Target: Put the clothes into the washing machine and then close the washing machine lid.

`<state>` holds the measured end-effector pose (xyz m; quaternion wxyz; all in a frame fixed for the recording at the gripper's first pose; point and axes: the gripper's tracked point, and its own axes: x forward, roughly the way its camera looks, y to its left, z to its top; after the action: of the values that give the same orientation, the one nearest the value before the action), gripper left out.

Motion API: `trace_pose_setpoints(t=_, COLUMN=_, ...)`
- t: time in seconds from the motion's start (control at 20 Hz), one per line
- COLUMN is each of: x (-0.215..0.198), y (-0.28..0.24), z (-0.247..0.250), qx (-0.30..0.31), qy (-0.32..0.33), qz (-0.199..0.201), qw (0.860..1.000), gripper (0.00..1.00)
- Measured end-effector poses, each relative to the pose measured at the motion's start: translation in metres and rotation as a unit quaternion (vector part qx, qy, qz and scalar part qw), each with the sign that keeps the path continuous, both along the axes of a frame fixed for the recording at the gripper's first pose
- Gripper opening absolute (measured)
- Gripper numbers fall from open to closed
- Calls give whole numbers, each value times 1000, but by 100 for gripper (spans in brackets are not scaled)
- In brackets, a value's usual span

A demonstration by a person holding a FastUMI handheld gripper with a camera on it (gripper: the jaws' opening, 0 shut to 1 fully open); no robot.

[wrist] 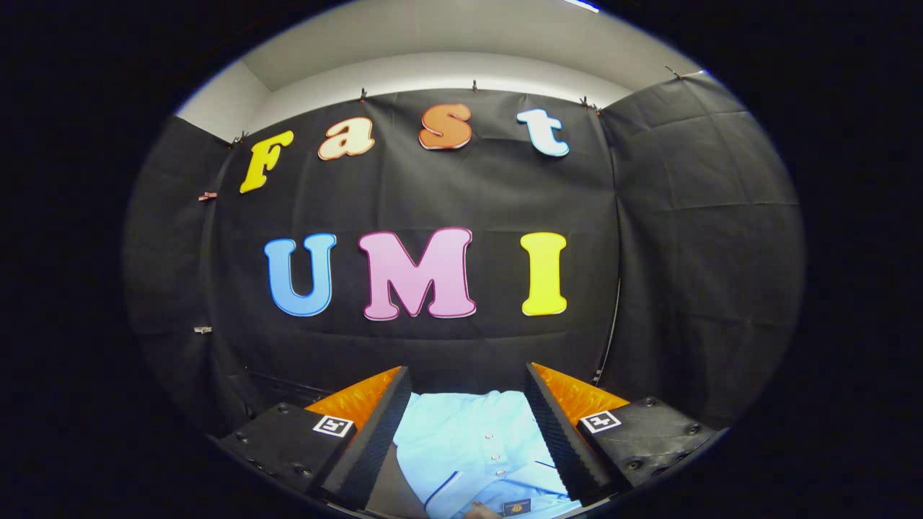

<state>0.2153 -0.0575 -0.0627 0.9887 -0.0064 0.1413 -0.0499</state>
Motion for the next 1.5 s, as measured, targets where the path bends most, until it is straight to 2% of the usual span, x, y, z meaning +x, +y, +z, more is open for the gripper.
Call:
trace_pose_setpoints(t=0.3, x=45, y=-17, z=-72, qx=-5, qy=90, qz=-11, qw=996, gripper=98)
trace_pose_setpoints(t=0.6, x=58, y=-31, z=-146, qx=-36, qy=191, qz=-14, qw=981, gripper=99)
trace_pose_setpoints(t=1.05, x=50, y=-55, z=-194, qx=-30, qy=275, qz=-47, qw=960, gripper=100)
trace_pose_setpoints(t=1.2, x=44, y=-56, z=-205, qx=1, qy=310, qz=-52, qw=949, gripper=100)
trace_pose_setpoints(t=1.5, x=43, y=-53, z=-204, qx=-6, qy=316, qz=-50, qw=947, gripper=99)
